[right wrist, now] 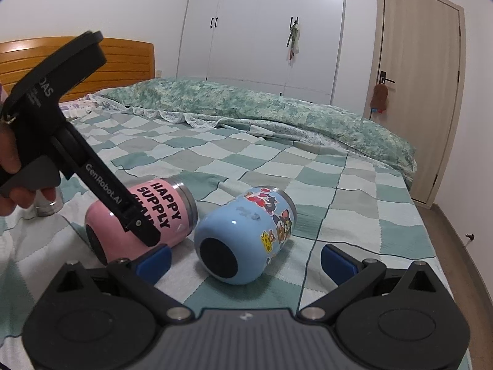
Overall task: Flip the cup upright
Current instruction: 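Close the right gripper around the pink cup's body and lift it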
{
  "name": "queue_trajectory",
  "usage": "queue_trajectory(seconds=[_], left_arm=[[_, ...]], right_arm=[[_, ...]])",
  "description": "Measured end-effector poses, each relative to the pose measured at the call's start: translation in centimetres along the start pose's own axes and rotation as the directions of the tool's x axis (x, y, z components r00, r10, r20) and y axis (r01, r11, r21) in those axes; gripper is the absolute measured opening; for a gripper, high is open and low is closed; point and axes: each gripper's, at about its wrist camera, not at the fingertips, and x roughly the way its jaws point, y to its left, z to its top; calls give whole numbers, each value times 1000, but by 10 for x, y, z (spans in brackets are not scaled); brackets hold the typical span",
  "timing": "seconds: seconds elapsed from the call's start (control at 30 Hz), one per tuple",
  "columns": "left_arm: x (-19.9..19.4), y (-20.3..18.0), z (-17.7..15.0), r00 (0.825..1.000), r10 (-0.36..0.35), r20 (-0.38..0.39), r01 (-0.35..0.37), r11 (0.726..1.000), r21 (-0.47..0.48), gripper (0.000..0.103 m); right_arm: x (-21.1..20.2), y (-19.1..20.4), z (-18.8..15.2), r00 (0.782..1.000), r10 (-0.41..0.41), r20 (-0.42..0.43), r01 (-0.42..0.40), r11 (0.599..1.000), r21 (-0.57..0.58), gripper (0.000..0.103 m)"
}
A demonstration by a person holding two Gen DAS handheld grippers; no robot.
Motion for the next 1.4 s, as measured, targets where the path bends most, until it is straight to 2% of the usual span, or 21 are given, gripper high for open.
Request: queue_trajectory(seconds=[0.33,0.6,0.8,1.0,1.13,1.37,1.4], left_arm=[[-62,-14,-52,997,-29,67,30,1000,-5,85],[-98,-19,-105,994,-25,104,33,997,-75,85],[-100,-22,-142,993,-10,114,29,986,-164,85],[-93,-29,-166,990,33,138,-9,986,-169,85],[-93,-32,-173,985,47,167,-19,986,-168,85],[-92,-32,-175,986,40,163,-14,988,-154,86],[-93,-33,-175,986,41,159,-18,989,-144,89]], right_arm=[[-69,26,1,999,-26,22,26,1000,-15,103],[-120,53,-12,1000,-11,27,12,999,-31,103],[-145,68,-27,1000,3,14,-2,999,-33,103],[-161,77,-41,1000,6,-4,-6,999,-35,103],[-168,80,-48,1000,1,-14,-1,1000,-29,103],[-172,84,-52,1000,-5,-26,4,1000,-28,103],[-173,85,-51,1000,-5,-27,5,1000,-30,103]])
